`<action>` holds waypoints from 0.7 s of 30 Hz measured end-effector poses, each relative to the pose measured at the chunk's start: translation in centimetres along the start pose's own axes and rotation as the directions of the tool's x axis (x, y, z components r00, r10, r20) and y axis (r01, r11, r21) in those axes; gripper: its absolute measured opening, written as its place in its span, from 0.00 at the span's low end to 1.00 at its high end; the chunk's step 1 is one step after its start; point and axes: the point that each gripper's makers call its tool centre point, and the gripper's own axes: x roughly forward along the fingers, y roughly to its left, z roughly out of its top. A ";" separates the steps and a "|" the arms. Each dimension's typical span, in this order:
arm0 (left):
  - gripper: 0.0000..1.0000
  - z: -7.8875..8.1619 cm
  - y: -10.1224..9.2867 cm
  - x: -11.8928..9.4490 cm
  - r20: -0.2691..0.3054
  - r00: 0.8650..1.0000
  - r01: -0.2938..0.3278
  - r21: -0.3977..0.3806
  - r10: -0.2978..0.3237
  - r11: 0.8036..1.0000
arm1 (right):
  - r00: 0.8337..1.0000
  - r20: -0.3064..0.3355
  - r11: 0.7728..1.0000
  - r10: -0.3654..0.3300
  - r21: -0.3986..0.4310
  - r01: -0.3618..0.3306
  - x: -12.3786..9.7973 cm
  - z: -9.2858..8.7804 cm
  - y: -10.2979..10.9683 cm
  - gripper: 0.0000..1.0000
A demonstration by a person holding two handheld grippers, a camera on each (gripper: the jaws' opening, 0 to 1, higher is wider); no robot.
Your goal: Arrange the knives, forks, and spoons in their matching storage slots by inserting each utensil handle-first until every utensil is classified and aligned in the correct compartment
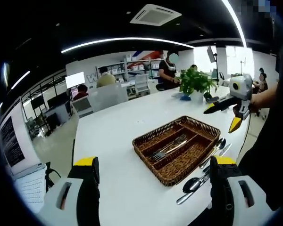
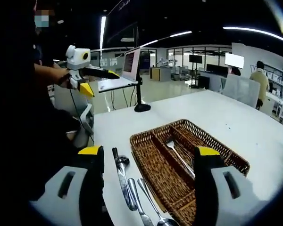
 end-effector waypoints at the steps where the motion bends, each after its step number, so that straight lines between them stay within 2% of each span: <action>1: 0.99 0.0 0.0 -0.1 -0.001 1.000 -0.001 -0.001 0.001 1.000 | 1.000 -0.007 1.000 0.006 -0.004 -0.006 0.2 -0.2 0.2 0.76; 12: 0.99 -0.6 0.1 -0.6 -0.003 1.000 -0.006 -0.018 0.006 1.000 | 0.996 -0.044 0.996 0.081 -0.044 -0.082 2.7 -2.0 2.5 0.63; 14: 0.99 -0.7 0.1 -0.6 -0.006 1.000 -0.006 -0.019 0.006 1.000 | 0.993 -0.069 0.993 0.096 -0.060 -0.101 3.4 -2.9 3.1 0.61; 15: 0.99 -0.7 0.1 -0.6 -0.007 1.000 -0.006 -0.020 0.006 1.000 | 0.991 -0.071 0.992 0.110 -0.050 -0.114 3.7 -3.4 3.5 0.59; 17: 0.99 -0.6 0.1 -0.6 -0.005 1.000 -0.005 -0.022 0.005 1.000 | 0.984 -0.115 0.990 0.136 -0.020 -0.139 4.1 -4.7 4.2 0.58; 21: 0.99 -0.7 0.3 -0.7 -0.006 1.000 -0.003 -0.025 0.003 1.000 | 0.979 -0.129 0.987 0.156 -0.016 -0.160 5.1 -6.2 4.9 0.53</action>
